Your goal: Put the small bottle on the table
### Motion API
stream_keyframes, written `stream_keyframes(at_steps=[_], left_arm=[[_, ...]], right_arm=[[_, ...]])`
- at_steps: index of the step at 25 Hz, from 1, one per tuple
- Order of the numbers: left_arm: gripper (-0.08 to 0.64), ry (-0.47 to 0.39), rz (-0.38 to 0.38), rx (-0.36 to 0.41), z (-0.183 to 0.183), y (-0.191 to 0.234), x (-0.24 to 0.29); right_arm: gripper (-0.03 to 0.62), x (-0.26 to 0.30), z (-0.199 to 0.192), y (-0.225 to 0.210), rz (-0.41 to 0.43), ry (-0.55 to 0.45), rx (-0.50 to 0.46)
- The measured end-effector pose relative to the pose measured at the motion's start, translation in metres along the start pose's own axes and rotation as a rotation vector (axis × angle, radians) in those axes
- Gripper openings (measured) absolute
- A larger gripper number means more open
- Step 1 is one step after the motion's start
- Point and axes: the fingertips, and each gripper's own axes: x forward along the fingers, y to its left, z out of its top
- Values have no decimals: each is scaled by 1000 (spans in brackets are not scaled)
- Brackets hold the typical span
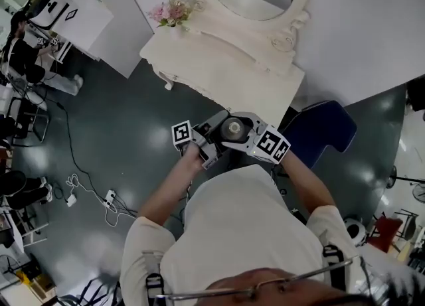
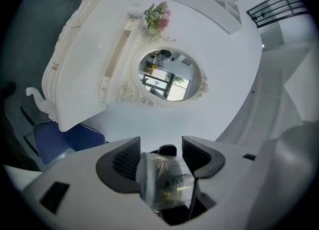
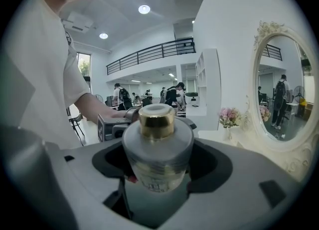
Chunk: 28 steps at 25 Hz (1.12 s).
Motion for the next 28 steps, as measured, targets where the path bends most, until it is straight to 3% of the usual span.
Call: stream_keyframes(at_steps=[8, 18, 28], left_arm=[[255, -42, -5, 19, 35, 9, 42], [255, -47, 4, 14, 52, 17, 94], [255, -33, 19, -6, 83, 24, 101]], right_arm=[[345, -5, -8, -55, 35, 2, -17], [345, -28, -12, -105, 30, 6, -3], [345, -9, -16, -131, 18, 12, 28]])
